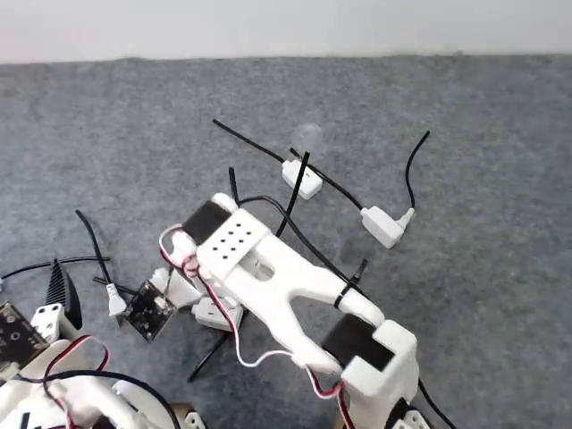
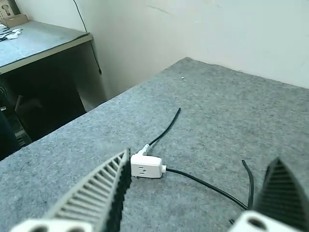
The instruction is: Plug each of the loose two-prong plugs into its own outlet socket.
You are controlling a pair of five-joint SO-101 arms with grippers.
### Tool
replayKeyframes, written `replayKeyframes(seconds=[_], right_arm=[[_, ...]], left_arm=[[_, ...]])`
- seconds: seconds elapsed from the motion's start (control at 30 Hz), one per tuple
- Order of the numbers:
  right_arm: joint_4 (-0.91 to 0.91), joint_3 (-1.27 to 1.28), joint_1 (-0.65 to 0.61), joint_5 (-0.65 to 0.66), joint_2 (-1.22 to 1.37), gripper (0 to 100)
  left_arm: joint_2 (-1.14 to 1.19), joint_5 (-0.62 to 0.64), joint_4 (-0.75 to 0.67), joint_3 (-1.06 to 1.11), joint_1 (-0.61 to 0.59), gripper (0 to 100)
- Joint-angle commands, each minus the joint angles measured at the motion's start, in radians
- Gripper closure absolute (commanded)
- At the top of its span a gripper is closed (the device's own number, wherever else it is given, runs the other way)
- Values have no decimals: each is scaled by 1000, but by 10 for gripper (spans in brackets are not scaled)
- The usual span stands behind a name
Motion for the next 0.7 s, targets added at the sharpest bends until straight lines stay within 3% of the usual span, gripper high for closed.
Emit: replayKeyframes(seconds=[0.0,0.67], right_arm=[[61,-109,12,64,27,989],[65,-124,-94,153,73,989]], left_arm=[[-12,-12,2,-33,-3,588],[-14,-12,2,-30,-3,588]])
